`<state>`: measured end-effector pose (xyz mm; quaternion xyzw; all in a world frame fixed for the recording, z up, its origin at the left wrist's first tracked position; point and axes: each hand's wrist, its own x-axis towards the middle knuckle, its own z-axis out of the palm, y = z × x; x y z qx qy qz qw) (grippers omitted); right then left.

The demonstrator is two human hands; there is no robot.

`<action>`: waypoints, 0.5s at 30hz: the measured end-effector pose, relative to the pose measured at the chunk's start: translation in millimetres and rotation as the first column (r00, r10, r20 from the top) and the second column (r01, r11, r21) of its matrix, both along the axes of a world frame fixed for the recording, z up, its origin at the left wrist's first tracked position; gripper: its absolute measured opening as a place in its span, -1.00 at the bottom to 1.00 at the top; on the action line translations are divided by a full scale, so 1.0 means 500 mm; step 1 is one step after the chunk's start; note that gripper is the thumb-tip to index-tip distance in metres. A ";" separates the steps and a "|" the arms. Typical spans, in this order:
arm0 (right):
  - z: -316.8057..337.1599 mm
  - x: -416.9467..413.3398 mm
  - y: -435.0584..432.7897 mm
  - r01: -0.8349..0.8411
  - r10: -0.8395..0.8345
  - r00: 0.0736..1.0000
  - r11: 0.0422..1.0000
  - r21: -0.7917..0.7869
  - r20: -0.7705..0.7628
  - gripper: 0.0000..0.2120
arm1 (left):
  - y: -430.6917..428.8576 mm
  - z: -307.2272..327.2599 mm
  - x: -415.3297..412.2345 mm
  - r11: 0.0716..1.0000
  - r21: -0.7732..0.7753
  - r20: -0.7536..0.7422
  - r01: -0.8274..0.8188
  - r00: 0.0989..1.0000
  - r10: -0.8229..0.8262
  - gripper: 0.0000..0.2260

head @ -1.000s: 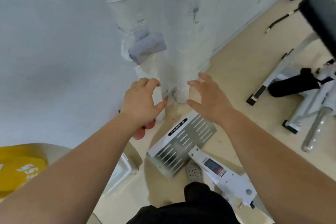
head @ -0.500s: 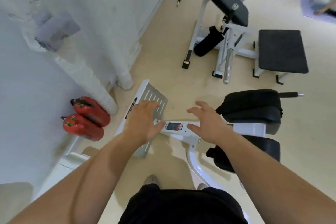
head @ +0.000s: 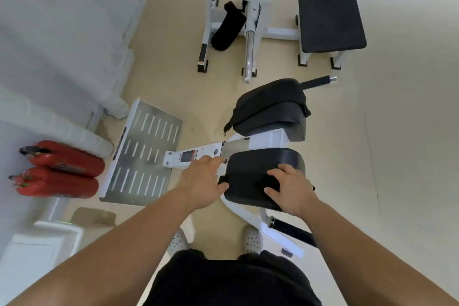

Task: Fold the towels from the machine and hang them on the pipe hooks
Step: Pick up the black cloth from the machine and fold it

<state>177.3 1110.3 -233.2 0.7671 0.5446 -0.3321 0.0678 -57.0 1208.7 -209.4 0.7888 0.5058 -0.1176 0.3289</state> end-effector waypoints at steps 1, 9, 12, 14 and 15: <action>-0.017 0.028 -0.018 0.021 -0.021 1.000 1.000 0.002 -0.021 -0.47 | -0.012 -0.009 0.036 1.000 -0.005 -0.008 0.026 1.000 -0.026 -0.41; -0.116 0.158 -0.136 0.395 -0.365 0.897 0.915 0.081 -0.250 -0.50 | -0.090 -0.074 0.283 0.981 -0.091 -0.056 0.172 0.982 -0.178 -0.31; -0.146 0.171 -0.177 0.569 -0.577 0.737 0.811 -0.138 -0.353 -0.45 | -0.120 -0.090 0.337 0.978 -0.114 -0.094 0.174 0.978 -0.185 -0.32; -0.158 0.167 -0.192 0.596 -0.665 0.600 0.742 -0.306 -0.444 -0.40 | -0.134 -0.096 0.357 0.984 -0.064 -0.143 0.165 0.975 -0.172 -0.34; -0.162 0.163 -0.194 0.601 -0.690 0.539 0.717 -0.353 -0.483 -0.38 | -0.138 -0.099 0.365 0.985 -0.036 -0.170 0.167 0.971 -0.171 -0.35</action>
